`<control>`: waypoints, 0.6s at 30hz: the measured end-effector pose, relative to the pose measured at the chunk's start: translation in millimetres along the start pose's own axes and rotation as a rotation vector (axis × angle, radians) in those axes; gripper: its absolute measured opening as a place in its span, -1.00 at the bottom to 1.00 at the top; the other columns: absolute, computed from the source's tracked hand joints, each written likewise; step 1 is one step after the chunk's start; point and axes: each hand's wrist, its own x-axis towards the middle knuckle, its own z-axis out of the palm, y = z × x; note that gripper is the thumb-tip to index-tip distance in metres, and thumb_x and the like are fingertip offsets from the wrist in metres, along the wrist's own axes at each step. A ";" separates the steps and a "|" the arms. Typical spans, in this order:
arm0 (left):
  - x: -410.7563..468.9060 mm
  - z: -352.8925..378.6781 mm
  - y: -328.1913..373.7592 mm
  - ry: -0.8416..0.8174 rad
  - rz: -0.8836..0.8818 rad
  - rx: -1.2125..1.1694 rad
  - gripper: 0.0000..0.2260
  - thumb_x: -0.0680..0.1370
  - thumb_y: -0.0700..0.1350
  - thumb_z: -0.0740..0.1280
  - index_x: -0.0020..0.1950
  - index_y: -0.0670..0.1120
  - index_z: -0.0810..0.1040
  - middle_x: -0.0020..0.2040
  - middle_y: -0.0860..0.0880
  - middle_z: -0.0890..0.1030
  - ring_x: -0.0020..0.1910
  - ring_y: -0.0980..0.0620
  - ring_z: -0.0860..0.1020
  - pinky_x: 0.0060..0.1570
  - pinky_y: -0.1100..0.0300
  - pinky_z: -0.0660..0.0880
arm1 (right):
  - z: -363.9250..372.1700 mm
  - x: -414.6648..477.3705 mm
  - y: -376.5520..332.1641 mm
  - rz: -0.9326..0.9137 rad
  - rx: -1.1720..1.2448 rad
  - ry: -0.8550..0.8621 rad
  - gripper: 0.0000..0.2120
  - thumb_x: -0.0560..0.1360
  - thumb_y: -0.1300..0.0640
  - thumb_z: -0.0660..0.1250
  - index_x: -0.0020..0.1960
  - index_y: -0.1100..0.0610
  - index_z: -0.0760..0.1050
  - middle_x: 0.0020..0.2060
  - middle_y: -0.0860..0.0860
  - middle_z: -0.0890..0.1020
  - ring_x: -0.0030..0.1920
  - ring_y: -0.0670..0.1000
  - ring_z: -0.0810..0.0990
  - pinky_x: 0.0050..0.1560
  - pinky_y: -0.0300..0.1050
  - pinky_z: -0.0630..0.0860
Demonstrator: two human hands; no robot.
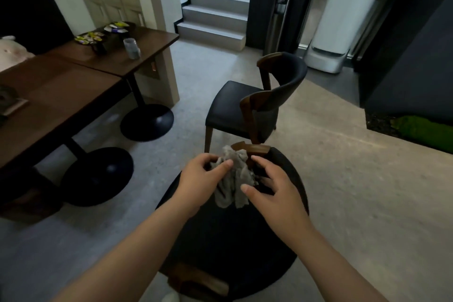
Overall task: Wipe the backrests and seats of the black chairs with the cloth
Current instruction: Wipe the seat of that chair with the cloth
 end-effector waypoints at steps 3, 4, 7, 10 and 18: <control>6.4 -26.8 -3.7 -0.107 -0.107 -0.189 -0.86 0.58 -0.06 0.33 0.12 0.01 0.57 -0.01 0.02 0.67 -0.01 0.09 0.66 -0.06 0.20 0.60 | 31.2 13.6 -3.9 -0.009 -0.045 -0.044 -0.46 0.51 0.01 0.41 0.42 -0.23 0.31 0.31 -0.31 0.40 0.31 -0.28 0.40 0.31 -0.15 0.48; 8.7 -36.2 -3.7 -0.148 -0.155 -0.285 -0.85 0.59 -0.10 0.30 0.15 -0.04 0.56 0.03 -0.03 0.66 0.03 0.03 0.65 -0.01 0.15 0.60 | 41.3 18.4 -5.5 0.004 -0.037 -0.045 -0.46 0.50 0.00 0.41 0.41 -0.25 0.30 0.30 -0.31 0.41 0.31 -0.27 0.41 0.33 -0.10 0.47; 20.5 -64.3 -5.0 -0.249 -0.247 -0.485 -0.80 0.61 -0.27 0.20 0.19 -0.11 0.53 0.11 -0.15 0.62 0.08 -0.07 0.64 0.04 0.07 0.59 | 68.2 34.9 -11.0 0.055 0.029 -0.033 -0.43 0.49 -0.03 0.42 0.43 -0.24 0.31 0.33 -0.27 0.41 0.34 -0.21 0.42 0.33 0.00 0.47; 36.9 -89.7 -11.1 -0.320 -0.217 -0.446 -0.76 0.59 -0.32 0.22 0.20 -0.12 0.54 0.09 -0.13 0.65 0.06 -0.04 0.66 -0.02 0.14 0.60 | 89.9 55.3 -13.8 0.090 0.061 0.000 -0.43 0.48 -0.02 0.44 0.43 -0.23 0.33 0.33 -0.23 0.44 0.33 -0.17 0.44 0.31 0.04 0.48; 85.7 -128.6 -28.6 -0.341 -0.094 -0.076 -0.82 0.58 -0.20 0.32 0.15 -0.04 0.60 0.00 -0.02 0.69 -0.04 0.07 0.67 -0.08 0.17 0.63 | 130.1 99.6 -8.1 0.194 0.126 0.048 -0.49 0.49 0.15 0.43 0.39 -0.11 0.42 0.24 -0.17 0.53 0.24 -0.17 0.53 0.25 -0.07 0.54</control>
